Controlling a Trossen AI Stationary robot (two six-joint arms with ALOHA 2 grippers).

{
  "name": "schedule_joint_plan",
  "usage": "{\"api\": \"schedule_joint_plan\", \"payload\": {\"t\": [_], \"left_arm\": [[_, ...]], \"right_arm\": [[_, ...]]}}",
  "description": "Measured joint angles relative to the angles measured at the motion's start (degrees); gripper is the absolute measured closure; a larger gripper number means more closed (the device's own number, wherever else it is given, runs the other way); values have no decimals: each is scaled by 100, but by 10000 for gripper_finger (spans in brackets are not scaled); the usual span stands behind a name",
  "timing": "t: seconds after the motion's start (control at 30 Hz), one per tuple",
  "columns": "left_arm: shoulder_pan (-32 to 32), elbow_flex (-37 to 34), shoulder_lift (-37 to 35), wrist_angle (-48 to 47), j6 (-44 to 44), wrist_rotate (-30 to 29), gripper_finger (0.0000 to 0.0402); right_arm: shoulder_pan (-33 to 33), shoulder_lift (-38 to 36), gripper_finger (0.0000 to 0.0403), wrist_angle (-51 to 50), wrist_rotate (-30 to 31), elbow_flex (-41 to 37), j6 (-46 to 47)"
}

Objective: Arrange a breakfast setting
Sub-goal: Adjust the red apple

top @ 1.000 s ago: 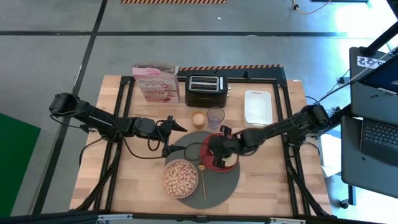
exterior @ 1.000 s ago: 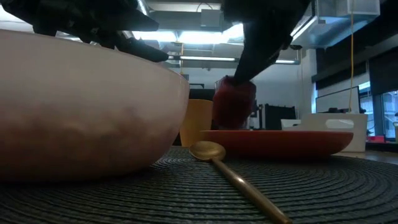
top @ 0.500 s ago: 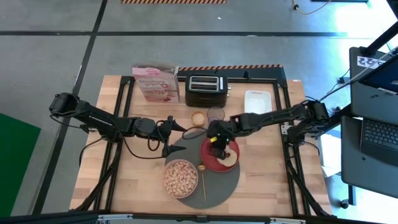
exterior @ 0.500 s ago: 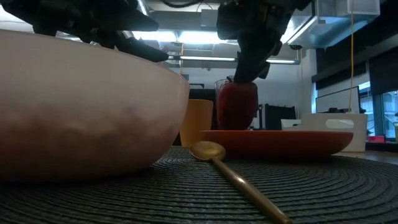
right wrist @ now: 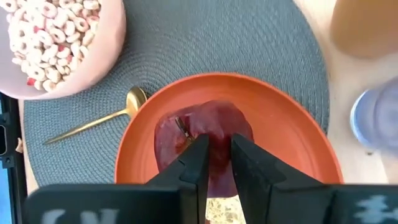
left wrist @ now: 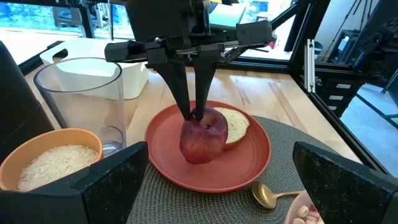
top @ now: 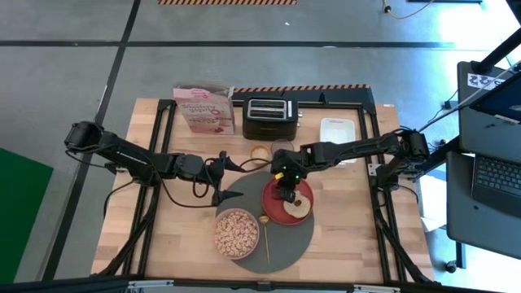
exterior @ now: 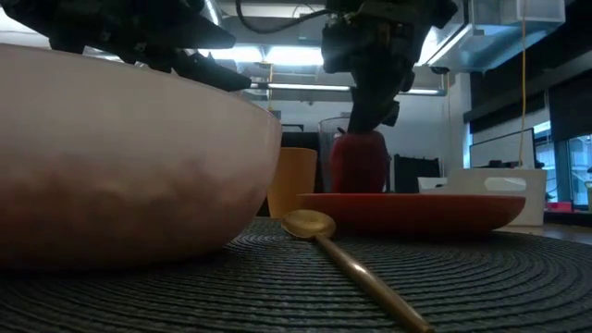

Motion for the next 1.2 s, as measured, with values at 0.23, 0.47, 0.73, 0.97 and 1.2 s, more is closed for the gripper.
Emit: {"api": "schedule_joint_plan", "payload": {"t": [0.23, 0.47, 0.73, 0.97, 1.2], "left_arm": [[65, -1, 0, -2, 2, 2, 5], [80, -1, 0, -2, 2, 2, 5], [80, -1, 0, -2, 2, 2, 5], [80, -1, 0, -2, 2, 2, 5], [80, -1, 0, -2, 0, 2, 5]], "right_arm": [[-10, 2, 337, 105, -105, -253, 175], [-10, 2, 336, 197, -70, -289, 296], [-10, 2, 336, 195, 165, -289, 358], [-10, 2, 336, 194, 350, -289, 553], [-3, -33, 336, 195, 433, -289, 588]]}}
